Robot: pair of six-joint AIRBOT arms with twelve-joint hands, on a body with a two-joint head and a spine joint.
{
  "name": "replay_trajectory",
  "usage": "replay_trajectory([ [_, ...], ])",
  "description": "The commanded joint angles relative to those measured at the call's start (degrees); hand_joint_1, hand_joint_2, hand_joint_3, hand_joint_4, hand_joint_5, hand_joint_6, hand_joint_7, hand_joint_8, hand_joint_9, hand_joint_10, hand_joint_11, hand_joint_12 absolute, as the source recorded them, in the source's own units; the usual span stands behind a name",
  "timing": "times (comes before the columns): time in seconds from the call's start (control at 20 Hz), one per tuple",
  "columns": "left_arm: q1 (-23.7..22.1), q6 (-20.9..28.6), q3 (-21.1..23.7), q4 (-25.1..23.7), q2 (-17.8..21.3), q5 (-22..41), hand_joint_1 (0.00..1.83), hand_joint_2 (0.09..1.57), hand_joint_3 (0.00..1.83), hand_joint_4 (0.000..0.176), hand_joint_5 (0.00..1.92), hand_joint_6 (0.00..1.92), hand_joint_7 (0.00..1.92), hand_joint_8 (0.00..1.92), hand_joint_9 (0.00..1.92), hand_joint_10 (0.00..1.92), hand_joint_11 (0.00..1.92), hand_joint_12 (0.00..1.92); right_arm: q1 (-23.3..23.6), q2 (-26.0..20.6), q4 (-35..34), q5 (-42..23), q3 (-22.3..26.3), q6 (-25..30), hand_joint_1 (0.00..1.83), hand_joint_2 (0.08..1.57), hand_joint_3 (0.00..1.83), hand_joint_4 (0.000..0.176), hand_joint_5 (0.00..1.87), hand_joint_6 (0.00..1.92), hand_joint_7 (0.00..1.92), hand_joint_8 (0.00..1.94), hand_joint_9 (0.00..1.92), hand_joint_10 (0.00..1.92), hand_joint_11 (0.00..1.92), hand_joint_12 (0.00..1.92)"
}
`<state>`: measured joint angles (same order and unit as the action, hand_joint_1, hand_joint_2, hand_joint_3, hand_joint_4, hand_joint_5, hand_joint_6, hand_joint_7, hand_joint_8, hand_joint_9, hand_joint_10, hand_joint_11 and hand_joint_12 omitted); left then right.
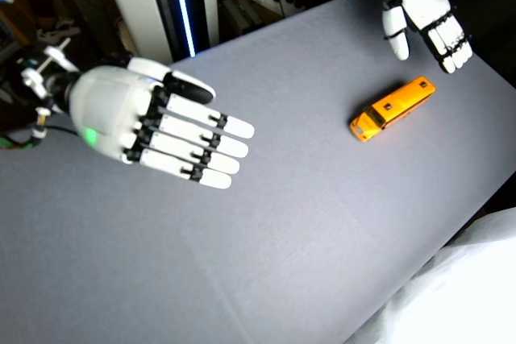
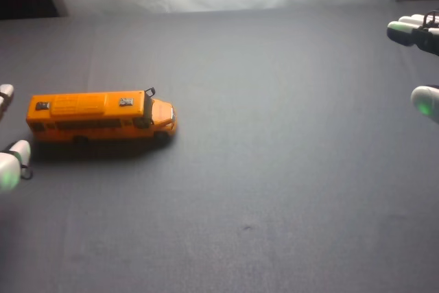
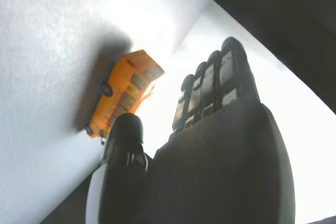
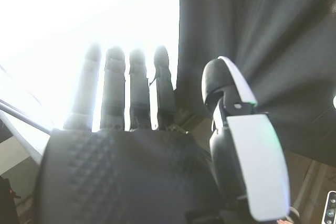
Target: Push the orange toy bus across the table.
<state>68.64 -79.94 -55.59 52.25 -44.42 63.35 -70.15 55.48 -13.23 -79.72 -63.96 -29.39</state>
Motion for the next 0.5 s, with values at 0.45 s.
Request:
replay_trajectory([
  [0.45,-4.6,-6.4,-2.1,-2.2,-2.3,-0.9,0.00,1.57,0.11,0.000,0.00,0.00,0.00,0.00,0.00,0.00,0.00,0.00,0.8,0.4,-0.3,-6.8,-0.4,0.5,0.47,1.37,0.00,0.000,0.39,0.00,0.33,0.00,0.28,0.00,0.19,0.23],
])
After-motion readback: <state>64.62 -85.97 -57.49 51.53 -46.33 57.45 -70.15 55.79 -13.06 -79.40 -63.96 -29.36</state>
